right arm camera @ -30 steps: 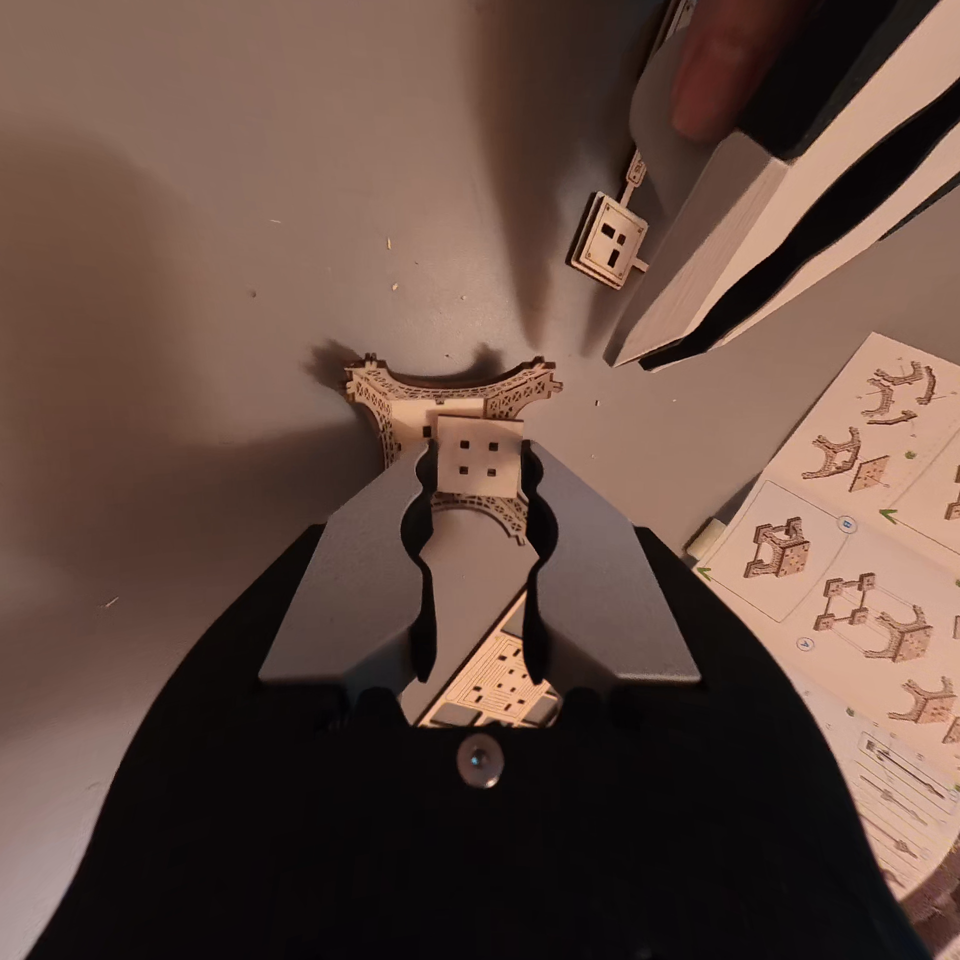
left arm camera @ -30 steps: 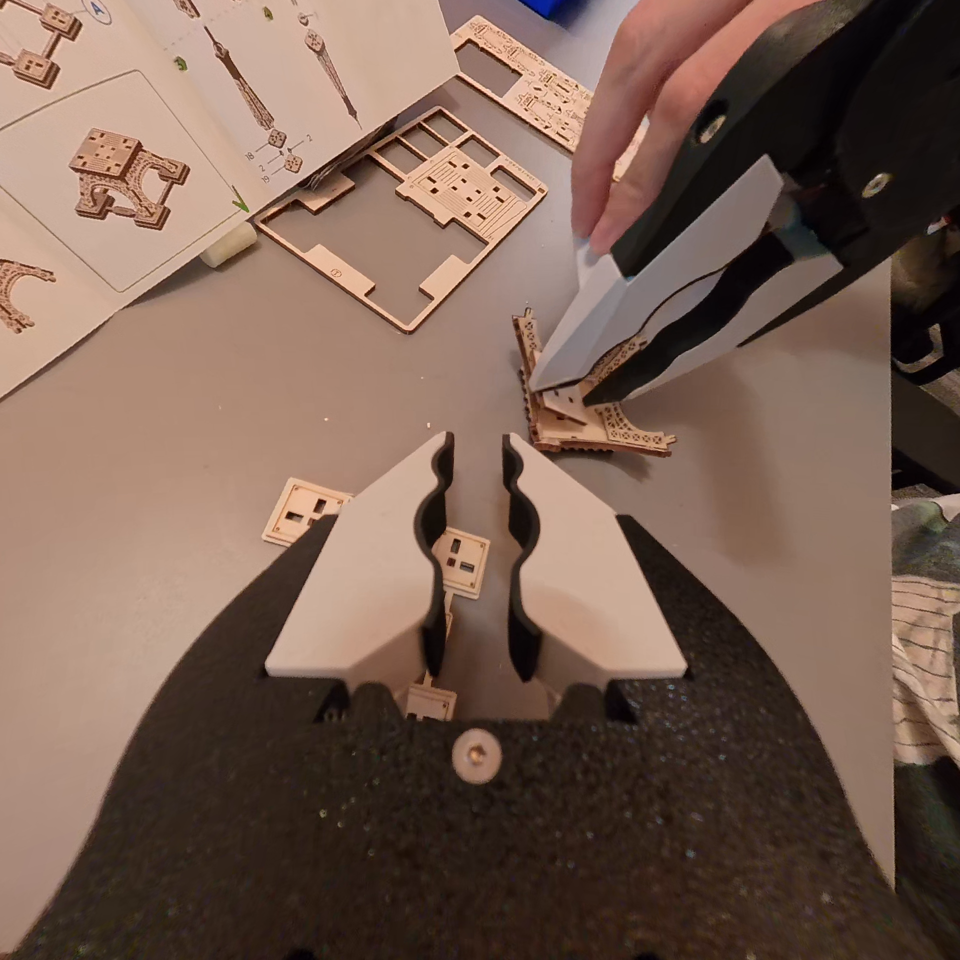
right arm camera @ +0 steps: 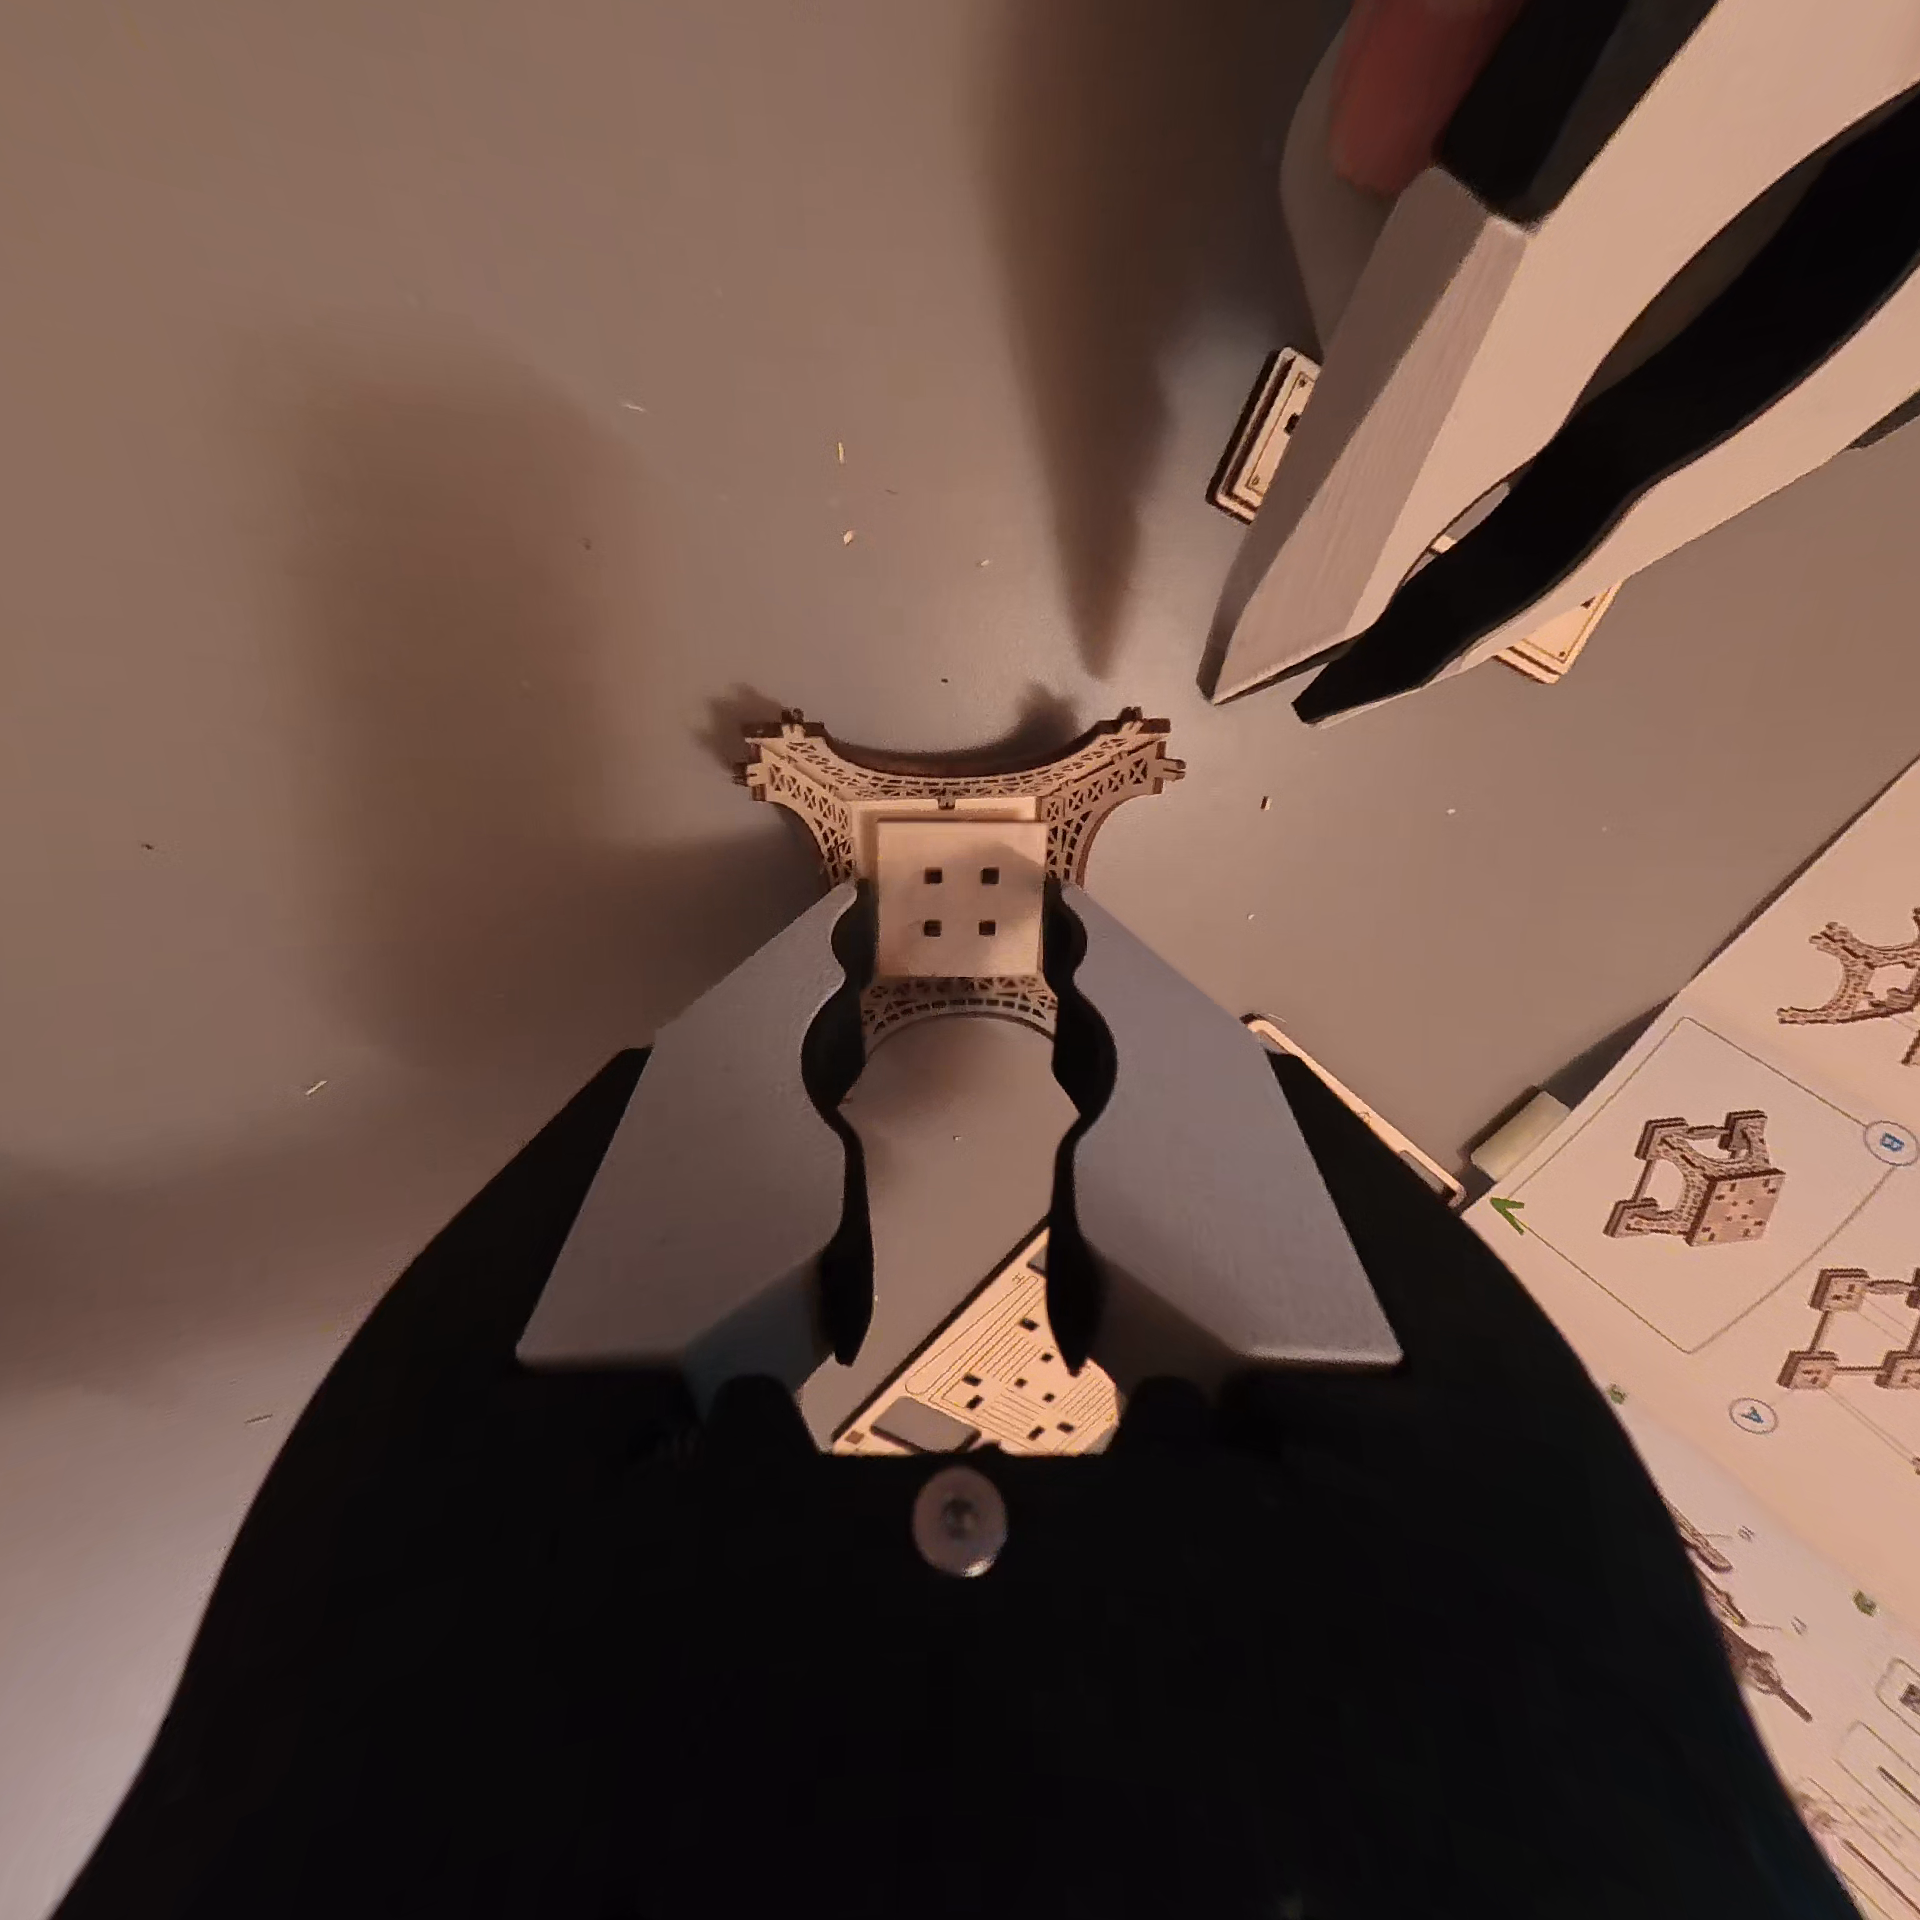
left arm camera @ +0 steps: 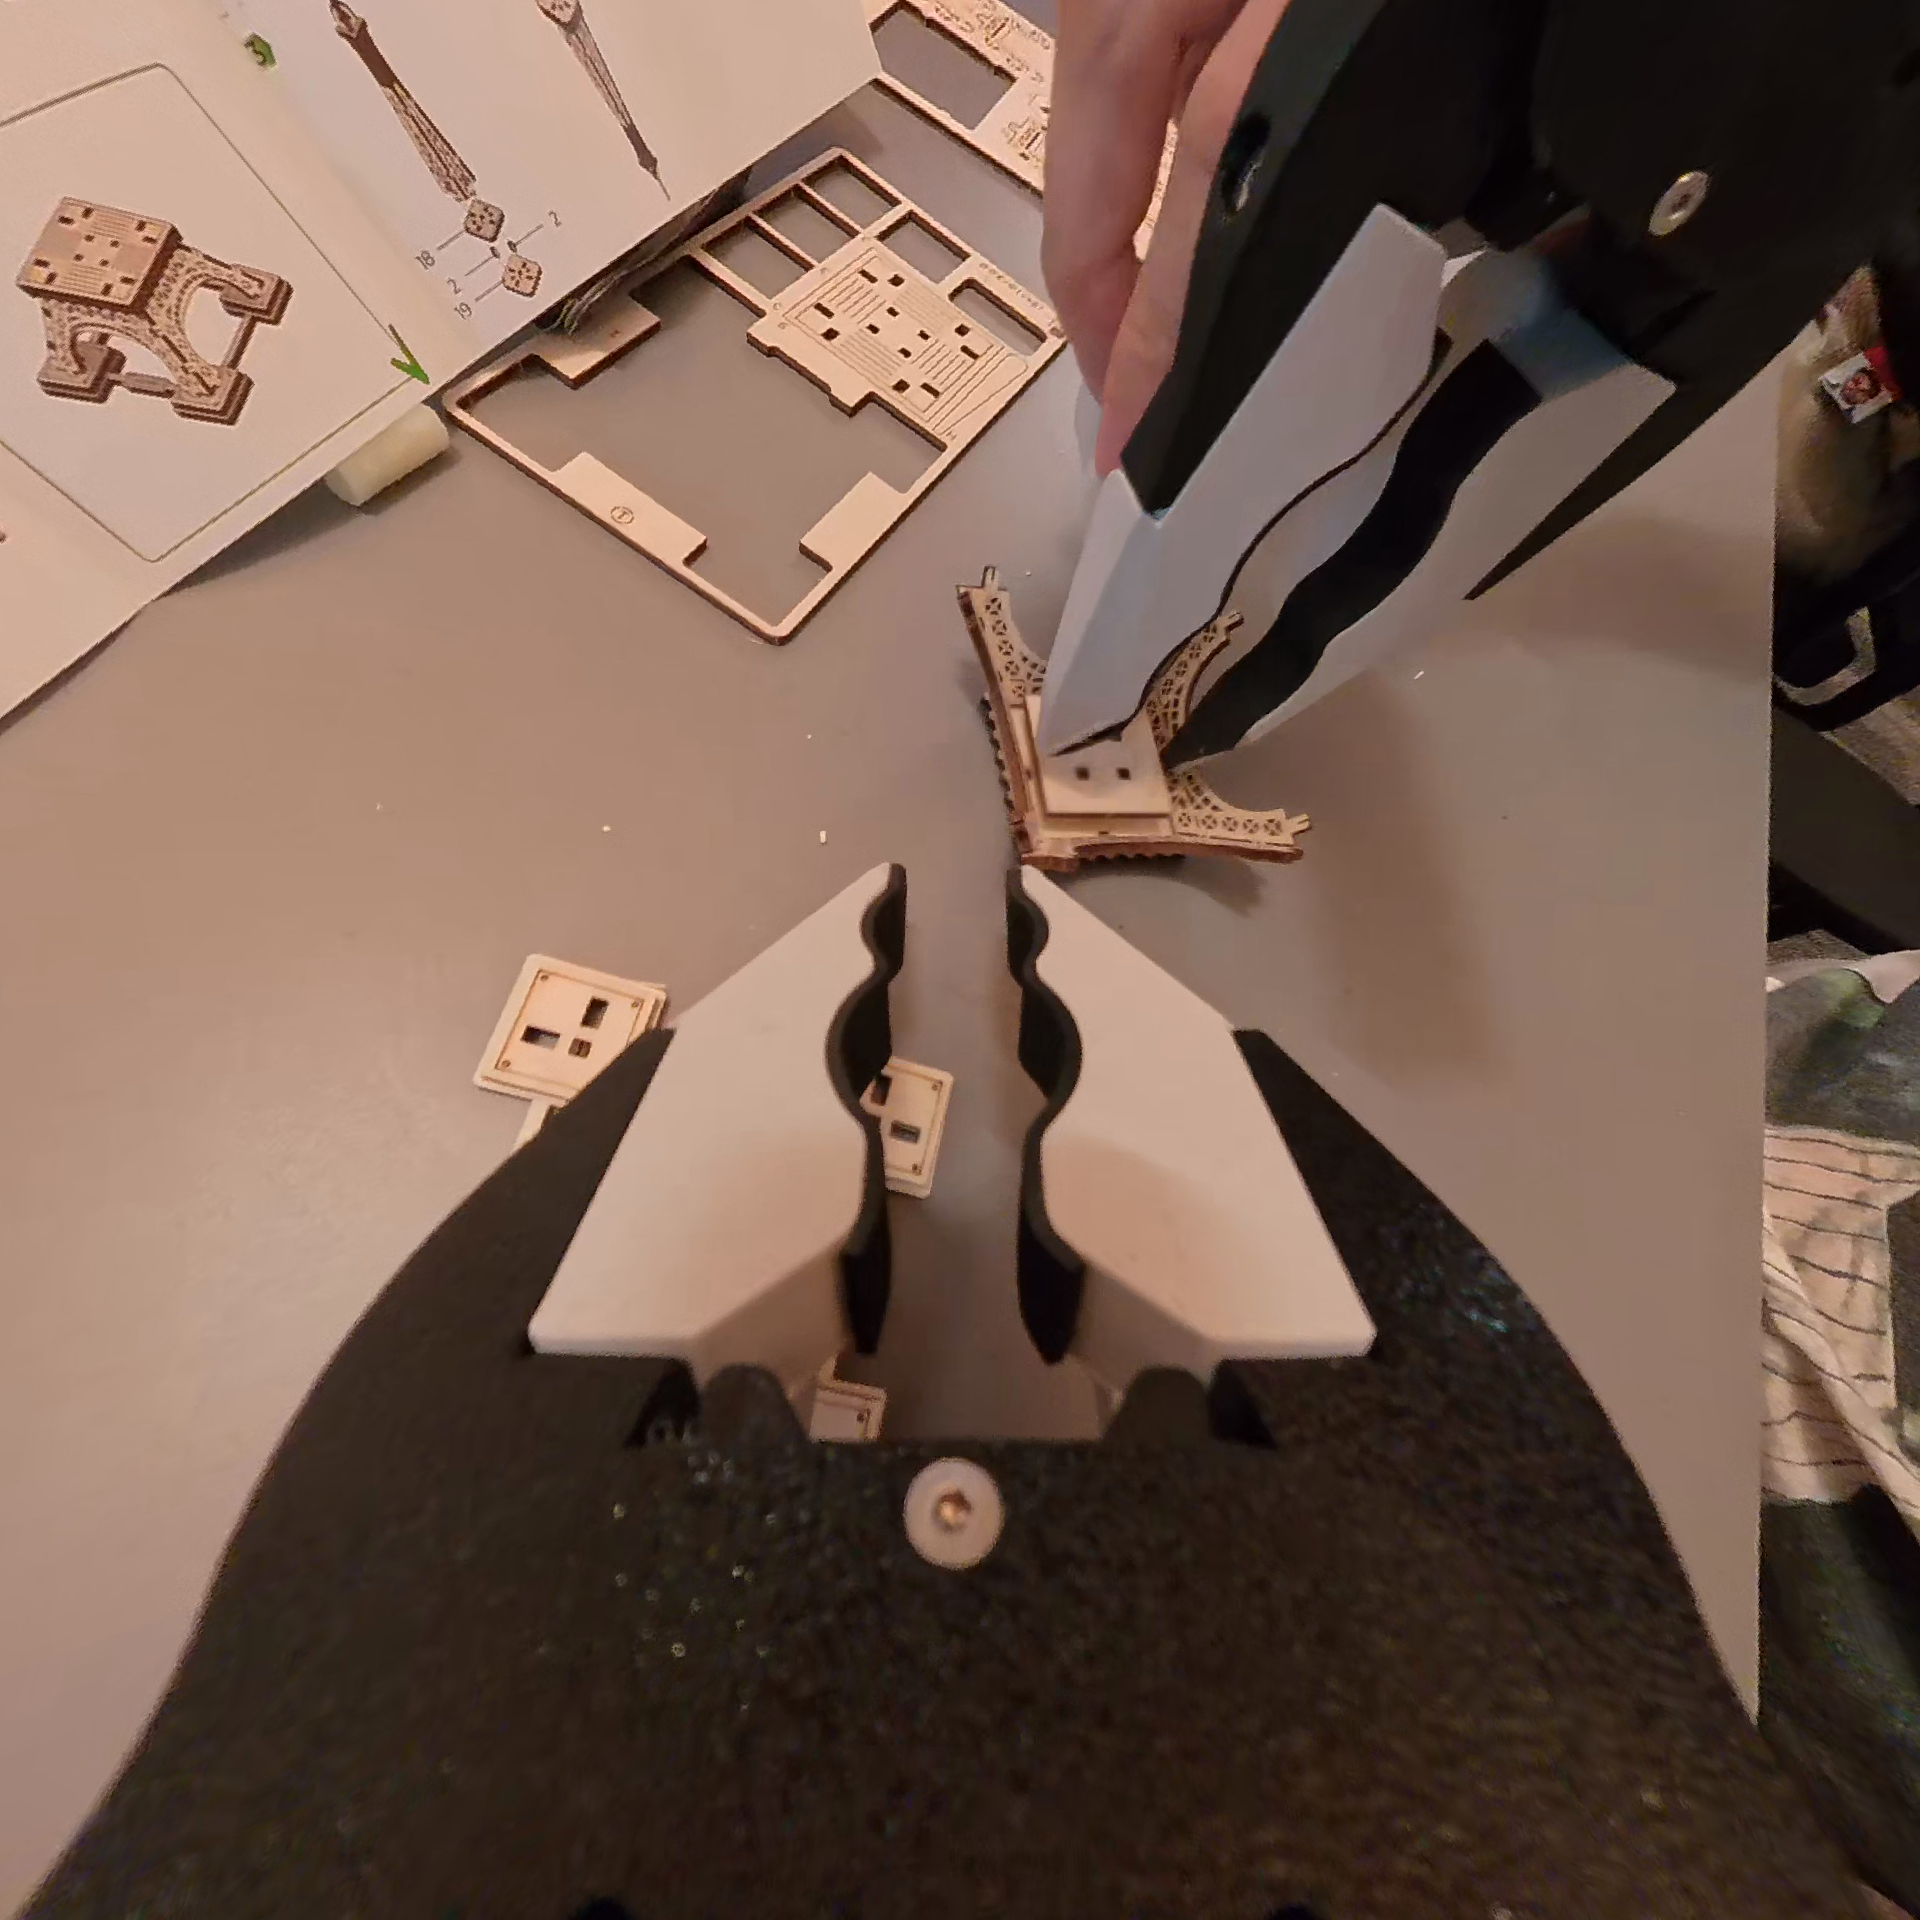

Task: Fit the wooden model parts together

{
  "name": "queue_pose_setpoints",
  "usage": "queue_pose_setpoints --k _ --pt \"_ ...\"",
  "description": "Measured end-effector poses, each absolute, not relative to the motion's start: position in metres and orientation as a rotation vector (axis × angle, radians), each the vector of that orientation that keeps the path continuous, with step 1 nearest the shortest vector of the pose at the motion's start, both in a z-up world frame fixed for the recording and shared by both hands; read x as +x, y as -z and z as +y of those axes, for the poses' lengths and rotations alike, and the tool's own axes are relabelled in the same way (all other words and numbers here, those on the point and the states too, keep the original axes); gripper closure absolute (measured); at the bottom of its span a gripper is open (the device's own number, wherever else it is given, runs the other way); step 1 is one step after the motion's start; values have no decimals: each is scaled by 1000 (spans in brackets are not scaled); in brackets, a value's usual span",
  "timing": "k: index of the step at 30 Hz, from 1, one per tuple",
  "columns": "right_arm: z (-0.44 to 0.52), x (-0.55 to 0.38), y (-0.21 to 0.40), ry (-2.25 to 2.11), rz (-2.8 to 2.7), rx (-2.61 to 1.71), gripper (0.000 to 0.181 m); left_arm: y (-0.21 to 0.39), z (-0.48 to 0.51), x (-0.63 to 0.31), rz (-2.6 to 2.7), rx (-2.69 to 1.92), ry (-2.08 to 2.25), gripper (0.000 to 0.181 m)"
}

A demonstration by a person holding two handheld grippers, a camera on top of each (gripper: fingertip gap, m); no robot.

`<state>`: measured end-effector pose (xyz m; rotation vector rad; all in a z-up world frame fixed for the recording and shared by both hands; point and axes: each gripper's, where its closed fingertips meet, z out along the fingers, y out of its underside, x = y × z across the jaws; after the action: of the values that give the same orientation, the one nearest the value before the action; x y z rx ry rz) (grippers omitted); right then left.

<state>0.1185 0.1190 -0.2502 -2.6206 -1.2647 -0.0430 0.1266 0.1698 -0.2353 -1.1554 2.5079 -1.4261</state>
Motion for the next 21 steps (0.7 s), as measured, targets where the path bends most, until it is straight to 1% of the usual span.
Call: queue_pose_setpoints --k 8,12,14,16,21 --pt "117 119 254 73 -1329 -2599 159 236 167 125 2521 -1151 1428 165" --pt "117 126 251 62 -1248 -2640 150 237 167 125 2526 -1154 1432 165" --pt "117 120 249 -48 -1154 -2657 146 237 166 124 2529 -1154 1436 165" --pt "118 117 250 -114 -1093 -2680 145 238 166 124 2534 -1153 1428 165" --pt "122 123 252 -62 -1106 -2699 149 240 166 124 2540 -1158 1422 165"
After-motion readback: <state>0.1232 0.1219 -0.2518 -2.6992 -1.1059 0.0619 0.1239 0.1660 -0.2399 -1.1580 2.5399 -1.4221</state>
